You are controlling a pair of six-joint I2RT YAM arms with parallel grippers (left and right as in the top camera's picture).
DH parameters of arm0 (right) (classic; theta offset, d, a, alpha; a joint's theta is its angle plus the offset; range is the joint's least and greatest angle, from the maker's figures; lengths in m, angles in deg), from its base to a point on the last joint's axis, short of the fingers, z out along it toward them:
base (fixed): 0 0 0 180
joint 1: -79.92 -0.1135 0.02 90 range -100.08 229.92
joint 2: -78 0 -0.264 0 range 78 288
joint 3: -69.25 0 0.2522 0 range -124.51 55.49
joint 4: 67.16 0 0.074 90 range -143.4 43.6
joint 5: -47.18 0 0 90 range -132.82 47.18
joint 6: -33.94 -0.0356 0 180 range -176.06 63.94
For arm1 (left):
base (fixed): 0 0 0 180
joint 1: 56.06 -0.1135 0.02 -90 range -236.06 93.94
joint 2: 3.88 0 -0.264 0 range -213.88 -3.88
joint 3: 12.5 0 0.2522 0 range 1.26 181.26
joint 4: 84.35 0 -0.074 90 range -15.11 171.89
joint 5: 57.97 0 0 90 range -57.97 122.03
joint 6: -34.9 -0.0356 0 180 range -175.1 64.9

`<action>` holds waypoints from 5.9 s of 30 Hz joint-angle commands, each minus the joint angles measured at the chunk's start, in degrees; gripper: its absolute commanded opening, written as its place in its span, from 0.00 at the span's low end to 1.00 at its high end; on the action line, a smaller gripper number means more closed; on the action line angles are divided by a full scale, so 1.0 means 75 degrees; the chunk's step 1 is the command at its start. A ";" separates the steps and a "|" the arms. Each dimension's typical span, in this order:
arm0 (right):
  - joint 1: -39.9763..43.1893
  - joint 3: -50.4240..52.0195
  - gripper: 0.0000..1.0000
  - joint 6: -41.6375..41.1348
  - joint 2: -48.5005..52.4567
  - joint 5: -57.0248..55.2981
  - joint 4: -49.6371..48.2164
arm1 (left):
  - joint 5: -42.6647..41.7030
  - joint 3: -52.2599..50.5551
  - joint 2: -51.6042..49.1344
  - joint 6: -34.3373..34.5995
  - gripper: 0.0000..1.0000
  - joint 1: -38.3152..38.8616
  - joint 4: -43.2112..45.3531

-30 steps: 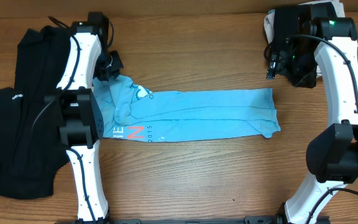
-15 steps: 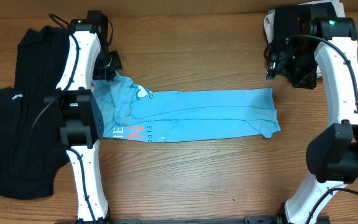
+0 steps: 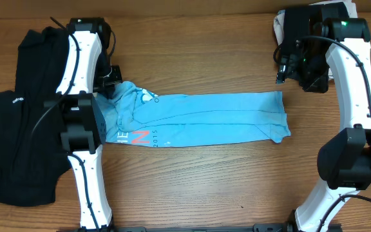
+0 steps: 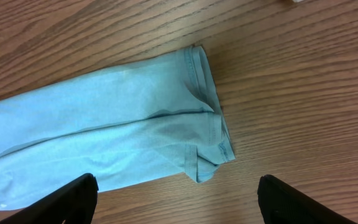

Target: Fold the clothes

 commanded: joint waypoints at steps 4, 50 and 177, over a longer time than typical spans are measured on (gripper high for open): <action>0.0064 0.0012 0.87 0.0026 0.0015 0.0076 -0.0015 | 0.0431 -0.0125 0.0344 -0.0268 0.04 -0.0026 -0.0236; 0.0073 0.4639 0.82 -0.0181 0.0248 0.0052 -0.3593 | -0.0603 0.1953 0.1996 -0.0408 1.00 -0.0242 0.1000; -0.1786 0.2110 0.87 -0.0347 -0.0787 0.1271 -0.2183 | -0.1463 -0.6770 0.1996 -0.2830 0.46 0.0813 0.5103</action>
